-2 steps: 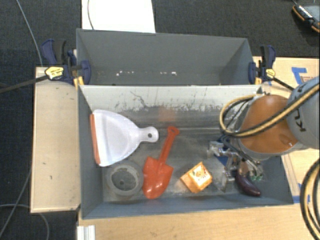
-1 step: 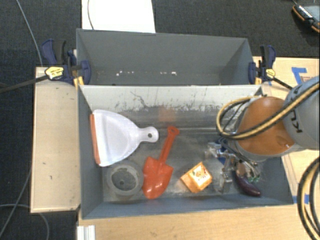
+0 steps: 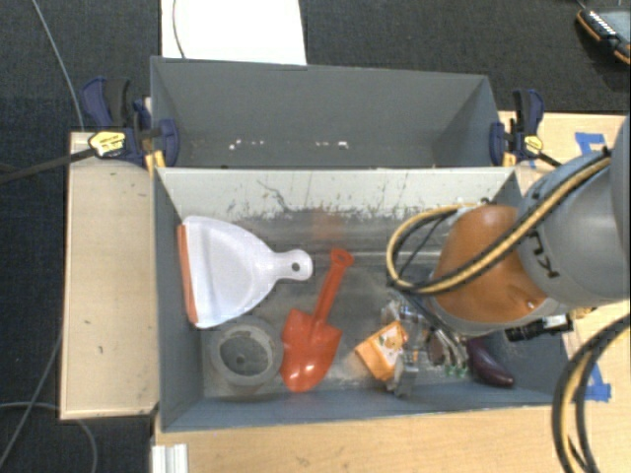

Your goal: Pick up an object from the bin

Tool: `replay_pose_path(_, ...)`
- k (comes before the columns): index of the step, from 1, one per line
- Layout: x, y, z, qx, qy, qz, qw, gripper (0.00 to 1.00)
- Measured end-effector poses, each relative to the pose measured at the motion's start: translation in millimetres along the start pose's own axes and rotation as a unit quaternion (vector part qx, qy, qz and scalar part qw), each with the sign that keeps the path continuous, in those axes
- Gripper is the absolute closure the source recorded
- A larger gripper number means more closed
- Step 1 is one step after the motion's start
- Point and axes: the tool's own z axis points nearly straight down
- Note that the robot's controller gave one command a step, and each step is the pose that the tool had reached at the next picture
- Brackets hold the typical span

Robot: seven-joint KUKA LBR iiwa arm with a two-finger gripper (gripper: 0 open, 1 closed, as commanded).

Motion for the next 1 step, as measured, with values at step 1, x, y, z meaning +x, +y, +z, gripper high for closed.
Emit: replay_pose_path(1,-7.8,7.8,-3.0,0.002,-0.0036,-0.052,0.9986,1.00)
